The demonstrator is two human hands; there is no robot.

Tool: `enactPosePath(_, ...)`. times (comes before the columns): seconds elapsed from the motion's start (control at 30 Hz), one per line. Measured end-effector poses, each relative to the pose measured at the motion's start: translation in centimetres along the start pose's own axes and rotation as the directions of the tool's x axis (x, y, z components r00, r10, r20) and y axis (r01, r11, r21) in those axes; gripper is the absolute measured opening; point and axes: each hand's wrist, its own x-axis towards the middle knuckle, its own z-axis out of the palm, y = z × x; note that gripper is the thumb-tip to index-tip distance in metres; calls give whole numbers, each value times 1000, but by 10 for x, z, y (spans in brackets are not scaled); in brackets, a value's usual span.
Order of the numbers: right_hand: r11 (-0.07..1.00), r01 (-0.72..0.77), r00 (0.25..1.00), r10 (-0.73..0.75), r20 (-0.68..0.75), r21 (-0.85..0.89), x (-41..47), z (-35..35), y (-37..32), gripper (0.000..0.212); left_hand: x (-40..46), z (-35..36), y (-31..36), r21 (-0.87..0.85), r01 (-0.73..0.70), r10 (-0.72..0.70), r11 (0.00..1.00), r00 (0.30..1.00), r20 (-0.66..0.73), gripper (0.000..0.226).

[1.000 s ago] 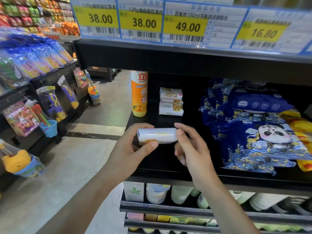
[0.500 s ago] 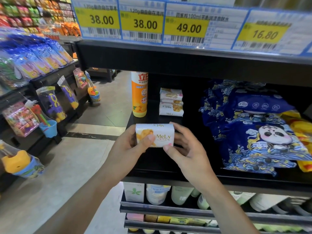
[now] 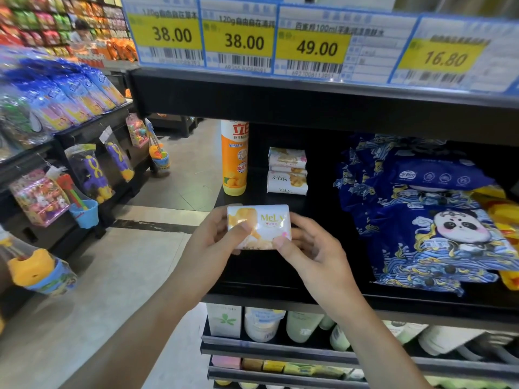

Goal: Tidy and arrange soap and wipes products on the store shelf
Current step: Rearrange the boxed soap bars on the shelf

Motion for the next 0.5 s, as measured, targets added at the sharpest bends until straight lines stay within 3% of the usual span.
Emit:
enactPosePath(0.2,962,113,993,-107,40,-247,-3,4,2,90,3,2,-6,29,-7,9,1000,997,-71,30)
enactPosePath(0.33,887,217,976,-188,111,-408,-1,9,1,78,5,2,-8,68,-21,26,997,997,-71,29)
enactPosePath(0.5,907,147,989,-140,46,-394,6,7,4,68,4,5,-7,113,-74,83,991,993,-82,33)
